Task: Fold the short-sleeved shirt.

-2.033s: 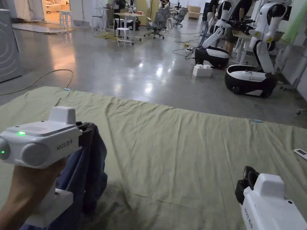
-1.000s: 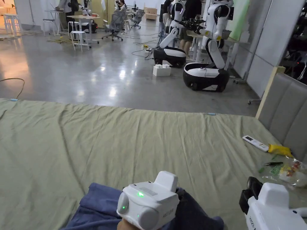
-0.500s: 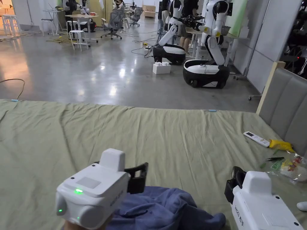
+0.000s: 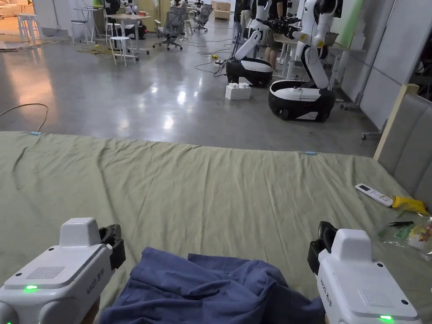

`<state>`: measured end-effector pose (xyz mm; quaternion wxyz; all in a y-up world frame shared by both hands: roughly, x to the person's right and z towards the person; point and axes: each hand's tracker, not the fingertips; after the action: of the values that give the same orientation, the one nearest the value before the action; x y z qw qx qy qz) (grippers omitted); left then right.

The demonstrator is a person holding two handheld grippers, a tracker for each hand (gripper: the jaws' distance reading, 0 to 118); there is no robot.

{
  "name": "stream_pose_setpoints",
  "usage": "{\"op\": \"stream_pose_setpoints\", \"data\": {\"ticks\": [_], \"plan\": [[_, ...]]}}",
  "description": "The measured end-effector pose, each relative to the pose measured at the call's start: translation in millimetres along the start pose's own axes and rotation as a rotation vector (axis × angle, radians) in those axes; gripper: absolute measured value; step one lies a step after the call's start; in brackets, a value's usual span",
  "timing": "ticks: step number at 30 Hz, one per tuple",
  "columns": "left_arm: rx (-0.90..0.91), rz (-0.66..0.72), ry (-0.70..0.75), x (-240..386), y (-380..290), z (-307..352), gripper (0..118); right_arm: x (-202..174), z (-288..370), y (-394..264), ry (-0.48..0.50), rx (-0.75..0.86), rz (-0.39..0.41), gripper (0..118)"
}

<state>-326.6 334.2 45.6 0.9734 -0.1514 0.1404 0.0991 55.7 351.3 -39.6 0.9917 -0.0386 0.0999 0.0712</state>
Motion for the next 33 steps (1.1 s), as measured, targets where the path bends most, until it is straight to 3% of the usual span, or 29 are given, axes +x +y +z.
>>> {"op": "stream_pose_setpoints", "data": {"ticks": [9, 14, 16, 17, 21, 29, 33], "plan": [[-0.302, 0.062, 0.021, -45, -50, -23, 0, -6, -3, -5, 0.019, -0.020, 0.017, 1], [-0.531, 0.034, -0.003, -43, -84, -20, 0, -6, -6, -14, 0.023, -0.051, 0.014, 1], [-0.571, 0.050, 0.051, -42, -97, -17, 1, -6, -5, -17, 0.022, -0.056, 0.017, 1], [-0.579, 0.053, 0.064, -43, -103, -17, 5, -6, -4, -18, 0.021, -0.059, 0.018, 1], [-0.702, 0.038, 0.048, -44, -131, -22, 72, -4, -5, -23, 0.017, -0.073, 0.021, 1], [-0.732, -0.056, 0.152, -12, -134, -18, 69, 0, -8, -37, 0.020, -0.126, -0.007, 1], [-0.723, -0.199, 0.118, 12, -134, -9, 34, 1, -7, -44, 0.016, -0.141, -0.012, 1]]}}
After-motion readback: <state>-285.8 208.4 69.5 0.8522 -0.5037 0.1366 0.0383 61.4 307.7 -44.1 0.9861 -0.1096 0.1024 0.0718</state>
